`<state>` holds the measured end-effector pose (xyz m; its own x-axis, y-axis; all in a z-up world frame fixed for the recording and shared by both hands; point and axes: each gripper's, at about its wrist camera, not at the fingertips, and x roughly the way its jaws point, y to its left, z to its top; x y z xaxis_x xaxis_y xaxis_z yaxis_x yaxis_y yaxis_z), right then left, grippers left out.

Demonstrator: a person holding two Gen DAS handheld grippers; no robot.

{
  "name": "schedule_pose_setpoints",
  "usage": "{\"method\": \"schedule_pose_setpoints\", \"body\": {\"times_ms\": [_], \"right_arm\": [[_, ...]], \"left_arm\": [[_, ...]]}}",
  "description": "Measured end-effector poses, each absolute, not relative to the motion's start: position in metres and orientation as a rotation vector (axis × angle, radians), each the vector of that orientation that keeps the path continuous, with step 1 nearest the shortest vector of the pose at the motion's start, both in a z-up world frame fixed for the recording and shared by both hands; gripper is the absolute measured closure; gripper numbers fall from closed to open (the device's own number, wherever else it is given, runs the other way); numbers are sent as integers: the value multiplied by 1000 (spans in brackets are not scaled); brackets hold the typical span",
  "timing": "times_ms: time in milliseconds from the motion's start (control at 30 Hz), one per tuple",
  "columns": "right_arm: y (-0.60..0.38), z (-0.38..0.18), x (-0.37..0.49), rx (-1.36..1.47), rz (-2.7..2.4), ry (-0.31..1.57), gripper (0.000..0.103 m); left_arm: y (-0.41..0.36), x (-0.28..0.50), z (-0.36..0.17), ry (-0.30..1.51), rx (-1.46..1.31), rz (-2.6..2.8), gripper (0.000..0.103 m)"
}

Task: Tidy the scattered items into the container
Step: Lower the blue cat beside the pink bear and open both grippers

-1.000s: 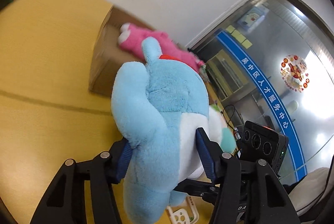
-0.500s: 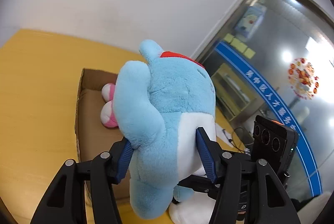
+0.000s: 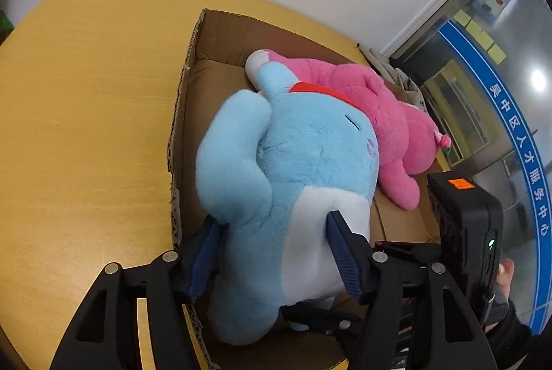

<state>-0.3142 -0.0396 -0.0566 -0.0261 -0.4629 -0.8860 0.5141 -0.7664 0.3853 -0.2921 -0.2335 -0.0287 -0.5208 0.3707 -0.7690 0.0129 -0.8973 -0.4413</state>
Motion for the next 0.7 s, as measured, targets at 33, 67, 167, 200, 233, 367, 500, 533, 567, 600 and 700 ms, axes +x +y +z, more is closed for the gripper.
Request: {"method": "schedule_pose_setpoints", "body": {"times_ms": [33,67,167,200,233,367,500,533,567,600,700], "right_arm": [[-40,-54,-308,1581,-1862,62,31],[-38,-50,-302,1569,-1872,60,31],[-12,-22,-288,1460,-2004,31,27],[0,-9,-288,1414,-2056,10,24],[13,2,-287,1369,-2104,-22,24],[64,41,-260,1211,-2247,-133,20],[87,69,-240,1105,-2407,-84,19],[88,72,-231,1080,-2429,-61,19],[90,75,-223,1061,-2448,-37,19],[90,76,-217,1048,-2465,-17,19],[107,80,-184,1014,-2531,48,20]], "left_arm": [[-231,-289,-26,-576,-1411,2526,36],[-229,-284,-22,-560,-1411,2555,33],[-229,-258,4,-450,-1334,2682,22],[-227,-247,15,-426,-1284,2718,21],[-226,-238,23,-412,-1246,2750,17],[-211,-199,51,-320,-1149,2912,3],[-170,-181,59,-68,-1125,2995,3],[-159,-175,59,-4,-1120,3035,3],[-150,-169,61,33,-1106,3058,3],[-141,-159,64,57,-1079,3071,3],[-110,-128,74,58,-994,3109,3]]}}
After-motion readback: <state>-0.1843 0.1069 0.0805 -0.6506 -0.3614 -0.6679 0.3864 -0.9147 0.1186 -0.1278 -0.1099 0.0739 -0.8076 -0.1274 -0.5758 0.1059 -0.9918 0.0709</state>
